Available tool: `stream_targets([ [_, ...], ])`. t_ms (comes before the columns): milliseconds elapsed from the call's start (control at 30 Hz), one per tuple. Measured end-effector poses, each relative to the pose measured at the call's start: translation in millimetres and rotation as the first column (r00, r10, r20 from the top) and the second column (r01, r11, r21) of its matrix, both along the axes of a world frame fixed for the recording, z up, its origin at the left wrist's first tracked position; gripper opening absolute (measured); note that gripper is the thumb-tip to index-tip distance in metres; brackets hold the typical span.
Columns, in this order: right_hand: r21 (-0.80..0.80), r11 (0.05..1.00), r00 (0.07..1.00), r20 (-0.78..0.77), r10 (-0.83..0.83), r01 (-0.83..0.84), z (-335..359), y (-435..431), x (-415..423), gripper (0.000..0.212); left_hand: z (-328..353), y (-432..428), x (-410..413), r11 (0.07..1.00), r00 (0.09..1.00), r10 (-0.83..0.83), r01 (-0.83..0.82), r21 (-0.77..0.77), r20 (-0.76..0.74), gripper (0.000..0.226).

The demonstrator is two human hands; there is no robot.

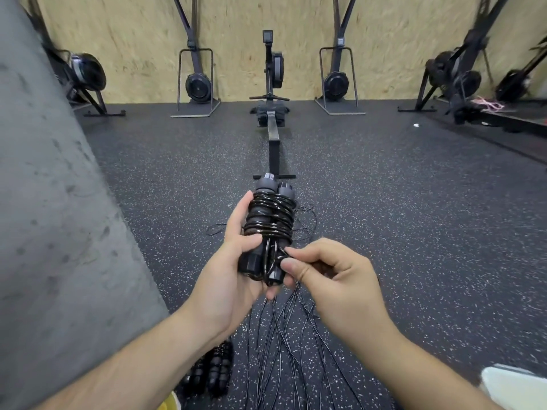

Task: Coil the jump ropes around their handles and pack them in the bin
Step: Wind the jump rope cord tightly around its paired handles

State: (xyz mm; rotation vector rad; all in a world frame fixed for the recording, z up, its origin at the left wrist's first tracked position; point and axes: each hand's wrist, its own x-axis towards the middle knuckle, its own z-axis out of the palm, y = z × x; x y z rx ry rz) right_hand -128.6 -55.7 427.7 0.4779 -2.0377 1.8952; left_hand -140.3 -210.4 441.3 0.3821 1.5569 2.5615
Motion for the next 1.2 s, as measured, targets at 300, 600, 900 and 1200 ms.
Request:
stream_targets([
  [300, -0.195, 0.974, 0.993, 0.019, 0.119, -0.113, -6.3, 3.9, 3.1, 0.006, 1.0, 5.8, 9.1, 0.998, 0.998, -0.036, 0.033, 0.059, 0.049, 0.067],
  [600, -0.358, 0.928, 0.966, 0.184, 0.180, -0.105, 2.9, 1.7, 14.5, 0.016, 4.0, 15.1, 17.8, 0.999, 0.997, -0.004, 0.001, 0.036, 0.079, 0.065],
  [900, -0.206, 0.973, 0.995, -0.032, 0.094, -0.099, -0.2, 2.1, 20.3, 0.009, 5.5, 15.4, 25.6, 1.000, 0.998, 0.001, -0.003, 0.031, 0.065, 0.064],
  [1200, 0.045, 0.994, 0.964, -0.252, -0.083, 0.097, -5.9, 1.8, 23.6, 0.005, 0.5, 23.3, 25.4, 1.000, 0.999, 0.001, -0.001, 0.001, 0.045, 0.060],
])
